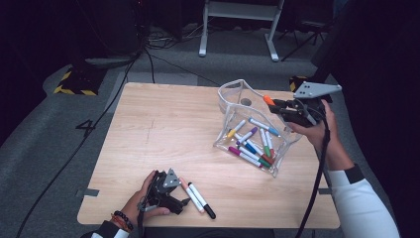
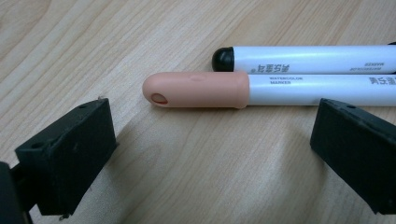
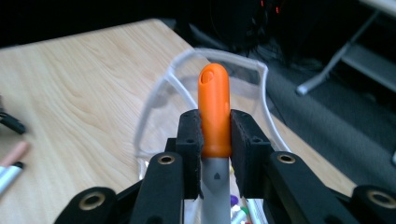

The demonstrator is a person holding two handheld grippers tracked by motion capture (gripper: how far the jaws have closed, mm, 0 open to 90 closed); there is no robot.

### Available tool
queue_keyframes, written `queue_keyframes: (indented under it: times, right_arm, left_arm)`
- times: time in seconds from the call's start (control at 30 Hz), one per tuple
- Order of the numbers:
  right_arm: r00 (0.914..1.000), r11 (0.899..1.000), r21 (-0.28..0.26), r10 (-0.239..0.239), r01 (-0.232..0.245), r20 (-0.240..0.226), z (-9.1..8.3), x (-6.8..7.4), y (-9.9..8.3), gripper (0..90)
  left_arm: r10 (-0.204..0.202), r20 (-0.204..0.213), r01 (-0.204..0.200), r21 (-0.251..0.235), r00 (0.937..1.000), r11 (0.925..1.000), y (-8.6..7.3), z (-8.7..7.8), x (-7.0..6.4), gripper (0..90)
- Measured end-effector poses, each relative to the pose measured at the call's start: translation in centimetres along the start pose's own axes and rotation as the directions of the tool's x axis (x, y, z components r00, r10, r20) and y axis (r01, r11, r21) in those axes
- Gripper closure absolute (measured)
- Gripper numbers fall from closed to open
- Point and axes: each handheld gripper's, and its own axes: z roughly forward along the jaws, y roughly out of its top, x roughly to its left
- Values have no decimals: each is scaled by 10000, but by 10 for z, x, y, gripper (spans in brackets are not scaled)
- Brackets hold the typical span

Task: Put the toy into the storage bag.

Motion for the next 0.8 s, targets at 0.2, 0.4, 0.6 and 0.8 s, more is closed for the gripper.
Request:
queue_keyframes:
  times: [0.2,0.4,0.6,0.8]
  right_arm:
    - [9992,9899,1365,367,-384,150,39,-17,-8,751]
    - [9970,9659,2470,735,-774,252,63,-23,-13,752]
    - [9948,9326,3462,955,-1018,351,76,-29,-20,751]
    - [9917,8875,4574,1023,-557,-779,87,-22,-25,748]
  left_arm:
    - [3,1,-3,-1,10000,10000,0,0,0,3]
    - [4,0,-4,-2,10000,10000,0,0,0,4]
    - [6,6,-6,-7,10000,10000,0,0,0,3]
    - [5,1,-5,0,10000,10000,0,0,0,4]
